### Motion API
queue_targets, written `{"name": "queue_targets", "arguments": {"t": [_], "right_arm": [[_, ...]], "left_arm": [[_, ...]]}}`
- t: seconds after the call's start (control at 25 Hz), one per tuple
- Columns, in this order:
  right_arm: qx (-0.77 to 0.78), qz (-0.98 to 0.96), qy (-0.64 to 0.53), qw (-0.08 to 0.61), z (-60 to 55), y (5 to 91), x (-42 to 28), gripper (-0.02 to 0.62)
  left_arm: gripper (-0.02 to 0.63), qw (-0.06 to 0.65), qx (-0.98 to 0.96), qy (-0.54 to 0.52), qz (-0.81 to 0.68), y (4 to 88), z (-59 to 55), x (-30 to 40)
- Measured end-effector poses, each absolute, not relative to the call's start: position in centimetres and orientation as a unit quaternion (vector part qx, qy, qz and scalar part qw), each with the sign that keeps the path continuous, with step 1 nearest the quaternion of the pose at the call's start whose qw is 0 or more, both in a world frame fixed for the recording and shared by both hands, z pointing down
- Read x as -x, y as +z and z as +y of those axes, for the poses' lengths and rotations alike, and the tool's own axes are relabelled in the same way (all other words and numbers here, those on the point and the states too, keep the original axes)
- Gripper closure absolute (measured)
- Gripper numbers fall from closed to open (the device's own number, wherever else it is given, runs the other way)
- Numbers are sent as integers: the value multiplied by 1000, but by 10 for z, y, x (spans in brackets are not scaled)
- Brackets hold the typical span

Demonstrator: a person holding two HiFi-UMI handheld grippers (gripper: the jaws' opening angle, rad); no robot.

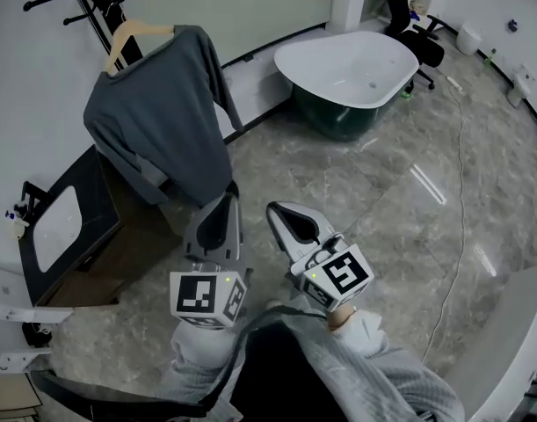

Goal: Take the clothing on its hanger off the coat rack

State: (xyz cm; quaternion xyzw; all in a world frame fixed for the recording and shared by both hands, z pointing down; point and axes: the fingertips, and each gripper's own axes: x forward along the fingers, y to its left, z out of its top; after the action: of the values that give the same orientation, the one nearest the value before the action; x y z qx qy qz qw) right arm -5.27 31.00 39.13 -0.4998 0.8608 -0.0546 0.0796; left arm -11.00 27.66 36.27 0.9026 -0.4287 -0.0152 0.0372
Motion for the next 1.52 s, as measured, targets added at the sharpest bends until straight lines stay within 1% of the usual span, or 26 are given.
{"name": "queue_targets", "arguments": {"t": [0.16, 0.36, 0.52, 0.6, 0.8, 1.0, 1.32, 1.52], "right_arm": [[466, 880, -42, 77, 227, 388, 14, 592], [399, 914, -27, 65, 133, 367, -27, 592], [338, 939, -18, 54, 73, 355, -48, 592], [311, 949, -23, 51, 45, 355, -48, 592], [241, 968, -62, 33, -9, 376, -14, 592], [201, 976, -79, 35, -61, 392, 27, 592], [178, 982, -19, 53, -149, 348, 104, 592], [208, 976, -22, 65, -206, 338, 122, 592]], "left_arm": [[601, 35, -884, -28, -465, 364, 200, 77], [601, 31, -854, -44, -518, 345, 114, 38], [601, 46, -827, -66, -556, 333, 64, 15], [601, 49, -813, -63, -577, 332, 43, 14], [601, 70, -763, -47, -641, 347, 2, 54], [601, 73, -736, -28, -672, 366, -43, 93], [601, 39, -749, -50, -659, 324, -124, 167], [601, 24, -764, -49, -643, 304, -163, 194]]}}
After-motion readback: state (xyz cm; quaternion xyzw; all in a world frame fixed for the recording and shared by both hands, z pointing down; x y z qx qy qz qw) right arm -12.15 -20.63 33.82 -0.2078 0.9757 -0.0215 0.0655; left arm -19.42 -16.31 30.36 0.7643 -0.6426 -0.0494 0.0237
